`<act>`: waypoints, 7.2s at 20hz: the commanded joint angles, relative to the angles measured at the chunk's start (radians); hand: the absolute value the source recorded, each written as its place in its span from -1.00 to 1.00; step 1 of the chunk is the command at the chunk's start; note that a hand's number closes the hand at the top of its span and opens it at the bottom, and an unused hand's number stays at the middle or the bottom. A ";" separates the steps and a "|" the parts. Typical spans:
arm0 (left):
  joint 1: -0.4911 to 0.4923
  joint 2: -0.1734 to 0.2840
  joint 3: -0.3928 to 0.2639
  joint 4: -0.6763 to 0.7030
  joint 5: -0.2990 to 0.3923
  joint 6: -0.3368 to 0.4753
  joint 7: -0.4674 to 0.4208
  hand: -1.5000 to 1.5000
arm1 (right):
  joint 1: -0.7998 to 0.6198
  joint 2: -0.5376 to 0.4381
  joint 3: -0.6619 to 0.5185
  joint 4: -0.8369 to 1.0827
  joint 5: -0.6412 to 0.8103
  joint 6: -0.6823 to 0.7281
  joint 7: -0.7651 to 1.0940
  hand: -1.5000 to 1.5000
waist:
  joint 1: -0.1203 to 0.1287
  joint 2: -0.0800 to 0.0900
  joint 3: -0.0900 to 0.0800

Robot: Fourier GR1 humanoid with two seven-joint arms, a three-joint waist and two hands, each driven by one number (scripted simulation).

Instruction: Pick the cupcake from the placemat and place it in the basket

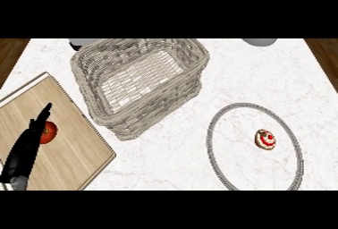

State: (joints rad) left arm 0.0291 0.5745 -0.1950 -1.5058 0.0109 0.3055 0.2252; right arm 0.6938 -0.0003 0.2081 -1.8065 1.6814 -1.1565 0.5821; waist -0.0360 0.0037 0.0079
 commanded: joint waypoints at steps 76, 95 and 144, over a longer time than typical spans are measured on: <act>-0.114 -0.190 0.041 0.084 -0.132 -0.186 0.019 0.00 | -0.806 -0.152 0.194 0.516 -0.216 0.773 -0.206 1.00 | 0.141 0.030 -0.007; -0.021 -0.184 0.116 0.123 -0.149 -0.181 -0.004 0.00 | -1.318 -0.417 -0.215 0.091 -0.926 1.419 -0.503 1.00 | 0.034 -0.010 -0.009; -0.098 -0.271 0.164 0.164 -0.249 -0.226 -0.007 0.00 | -1.804 0.000 0.013 0.739 -1.050 1.072 -0.196 -1.00 | 0.063 0.004 -0.009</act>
State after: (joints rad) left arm -0.0684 0.3311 -0.0234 -1.4262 -0.2500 0.0988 0.2094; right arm -1.1163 -0.0035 0.2008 -1.0956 0.6765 0.0654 0.3864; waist 0.0241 -0.0008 0.0120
